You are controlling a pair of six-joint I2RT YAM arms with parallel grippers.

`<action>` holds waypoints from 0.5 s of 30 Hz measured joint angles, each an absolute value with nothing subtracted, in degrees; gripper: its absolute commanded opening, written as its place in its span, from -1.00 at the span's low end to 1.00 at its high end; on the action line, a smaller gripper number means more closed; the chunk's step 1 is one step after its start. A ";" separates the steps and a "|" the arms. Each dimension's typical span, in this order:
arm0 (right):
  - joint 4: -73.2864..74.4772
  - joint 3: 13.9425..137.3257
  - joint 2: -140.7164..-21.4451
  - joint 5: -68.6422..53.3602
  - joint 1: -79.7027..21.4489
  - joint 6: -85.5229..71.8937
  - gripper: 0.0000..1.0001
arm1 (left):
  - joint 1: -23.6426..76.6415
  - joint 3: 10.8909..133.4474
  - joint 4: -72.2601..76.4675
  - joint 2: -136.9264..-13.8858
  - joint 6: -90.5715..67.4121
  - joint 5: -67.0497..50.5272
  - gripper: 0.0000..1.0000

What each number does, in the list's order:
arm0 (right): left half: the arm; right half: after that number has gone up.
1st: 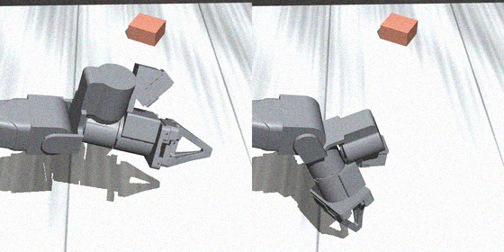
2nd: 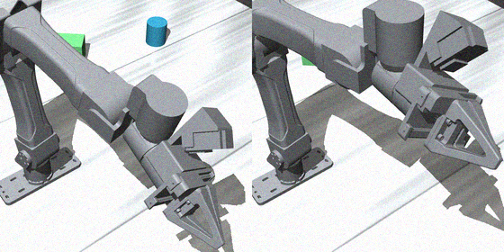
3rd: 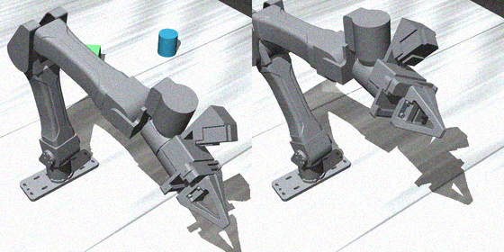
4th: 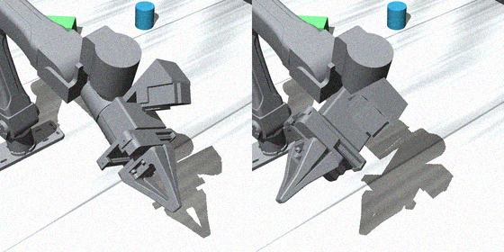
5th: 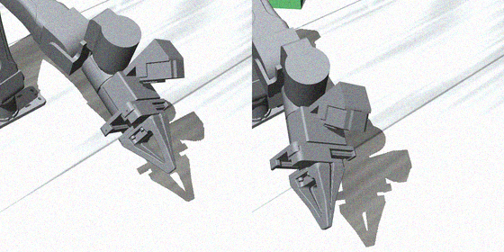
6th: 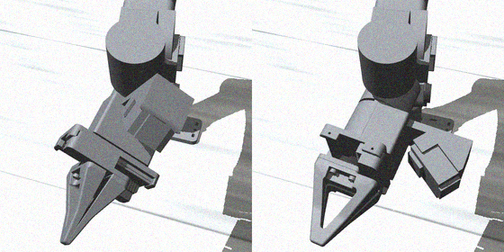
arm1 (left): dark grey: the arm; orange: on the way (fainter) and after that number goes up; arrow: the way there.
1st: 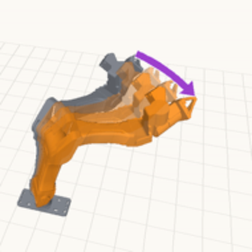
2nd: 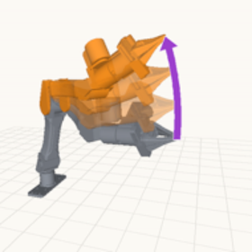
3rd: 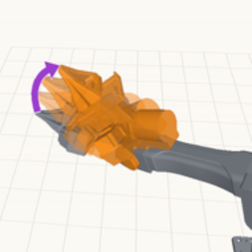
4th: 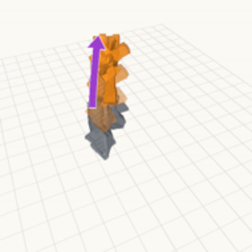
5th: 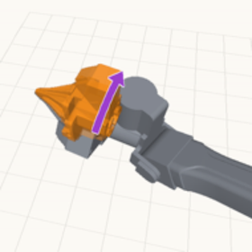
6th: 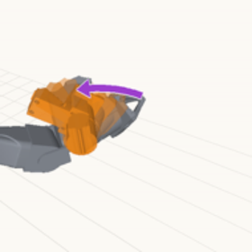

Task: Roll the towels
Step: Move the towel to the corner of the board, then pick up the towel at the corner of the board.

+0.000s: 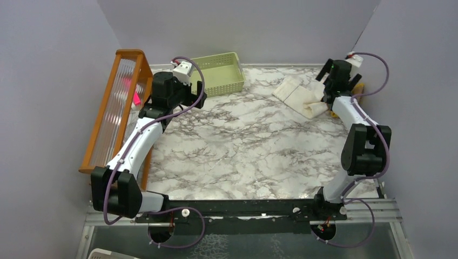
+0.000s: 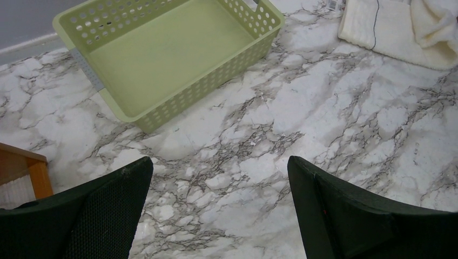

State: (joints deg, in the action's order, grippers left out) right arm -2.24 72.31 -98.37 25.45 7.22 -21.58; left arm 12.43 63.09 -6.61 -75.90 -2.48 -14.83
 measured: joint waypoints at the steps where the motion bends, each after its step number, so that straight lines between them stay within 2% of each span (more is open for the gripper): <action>1: -2.94 72.16 -98.39 25.19 5.28 -19.42 1.00 | 12.43 63.09 -6.61 -76.12 -2.63 -14.98 0.99; 5: -1.93 79.55 -103.98 21.91 -1.56 -13.10 1.00 | 12.43 63.09 -6.70 -76.75 -2.96 -15.38 0.99; 9: 5.06 94.41 -116.05 19.44 -2.61 -11.18 1.00 | 12.43 63.09 -6.85 -76.79 -3.01 -15.51 0.99; 14: 11.84 98.30 -126.08 20.23 -1.30 -10.76 0.99 | 12.43 63.09 -7.18 -76.79 -2.87 -15.53 0.99; 15: 13.17 98.37 -127.74 20.36 -1.08 -10.79 0.93 | 12.43 63.09 -7.25 -76.79 -2.83 -15.53 0.99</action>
State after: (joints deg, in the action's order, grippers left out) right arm 13.17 98.37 -127.74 20.36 -1.08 -10.79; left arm 12.43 63.09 -7.25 -76.79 -2.83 -15.53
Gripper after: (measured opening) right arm 0.999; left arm 0.992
